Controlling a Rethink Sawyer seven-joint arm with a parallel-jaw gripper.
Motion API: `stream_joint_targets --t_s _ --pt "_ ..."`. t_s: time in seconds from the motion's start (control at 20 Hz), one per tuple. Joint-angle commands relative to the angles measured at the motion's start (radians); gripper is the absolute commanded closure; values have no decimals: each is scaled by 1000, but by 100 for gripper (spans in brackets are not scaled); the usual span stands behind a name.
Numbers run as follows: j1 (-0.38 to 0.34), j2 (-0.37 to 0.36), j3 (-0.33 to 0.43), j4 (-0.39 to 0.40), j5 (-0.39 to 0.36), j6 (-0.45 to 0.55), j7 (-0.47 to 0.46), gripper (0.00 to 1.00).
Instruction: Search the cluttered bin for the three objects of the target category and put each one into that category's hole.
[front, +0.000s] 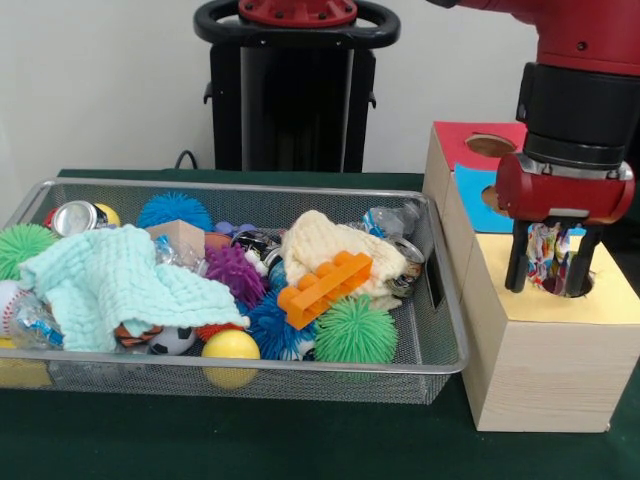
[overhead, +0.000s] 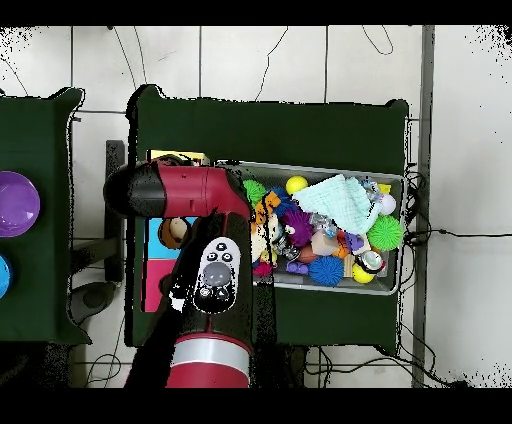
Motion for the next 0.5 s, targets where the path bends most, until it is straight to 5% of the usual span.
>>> stream_joint_targets --t_s 0.05,0.5 --pt "2 5 52 111 16 27 193 0" --pt "33 3 16 72 21 179 197 0"
